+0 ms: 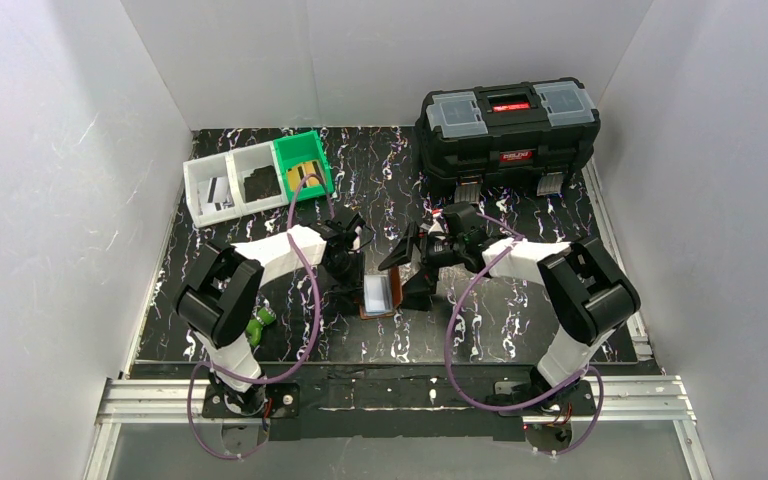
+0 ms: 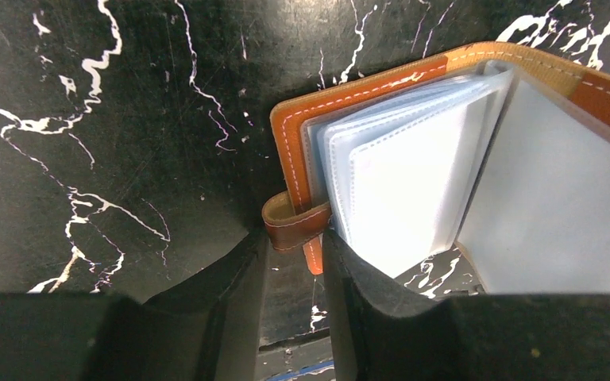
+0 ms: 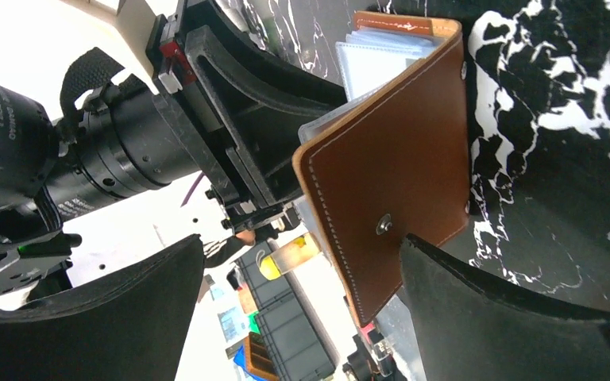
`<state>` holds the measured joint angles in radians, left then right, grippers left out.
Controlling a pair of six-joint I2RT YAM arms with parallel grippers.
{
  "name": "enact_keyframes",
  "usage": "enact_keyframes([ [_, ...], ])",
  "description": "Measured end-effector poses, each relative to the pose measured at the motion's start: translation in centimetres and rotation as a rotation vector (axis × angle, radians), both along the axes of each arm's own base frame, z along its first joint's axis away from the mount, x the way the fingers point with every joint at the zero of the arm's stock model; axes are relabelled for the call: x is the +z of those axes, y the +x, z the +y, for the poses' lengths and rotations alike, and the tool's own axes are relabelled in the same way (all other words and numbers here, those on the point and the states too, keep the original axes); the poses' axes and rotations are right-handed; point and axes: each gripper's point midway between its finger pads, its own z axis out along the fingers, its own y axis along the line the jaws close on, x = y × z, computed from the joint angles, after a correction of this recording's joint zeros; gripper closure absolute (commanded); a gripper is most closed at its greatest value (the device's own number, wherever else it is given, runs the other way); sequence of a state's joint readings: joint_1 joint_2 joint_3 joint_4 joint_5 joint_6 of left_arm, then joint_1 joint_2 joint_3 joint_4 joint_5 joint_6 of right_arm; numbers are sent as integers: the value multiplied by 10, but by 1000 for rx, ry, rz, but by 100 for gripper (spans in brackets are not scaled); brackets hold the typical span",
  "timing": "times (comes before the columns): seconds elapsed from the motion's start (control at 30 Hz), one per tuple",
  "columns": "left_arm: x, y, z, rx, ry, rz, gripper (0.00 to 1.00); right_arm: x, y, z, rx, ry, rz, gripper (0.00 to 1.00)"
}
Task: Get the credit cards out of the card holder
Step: Close the card holder at the center of the board.
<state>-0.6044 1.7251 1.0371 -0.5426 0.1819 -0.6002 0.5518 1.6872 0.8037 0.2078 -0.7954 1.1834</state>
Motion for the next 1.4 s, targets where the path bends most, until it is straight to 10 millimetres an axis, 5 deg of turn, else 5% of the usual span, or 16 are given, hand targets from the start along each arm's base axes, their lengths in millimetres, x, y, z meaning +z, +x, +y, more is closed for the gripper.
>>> enact_keyframes([
  [0.63, 45, 6, 24, 7, 41, -189, 70, 3, 18, 28, -10, -52, -6, 2],
  [0.87, 47, -3, 43, 22, 86, -190, 70, -10, 20, 50, 14, -95, 13, 2],
  [1.07, 74, -4, 57, 41, 67, -261, 70, -39, 20, 60, 21, -154, 57, 2],
  [1.4, 95, -10, 52, 28, -1, -281, 58, -38, 22, 59, 11, -182, 55, 2],
])
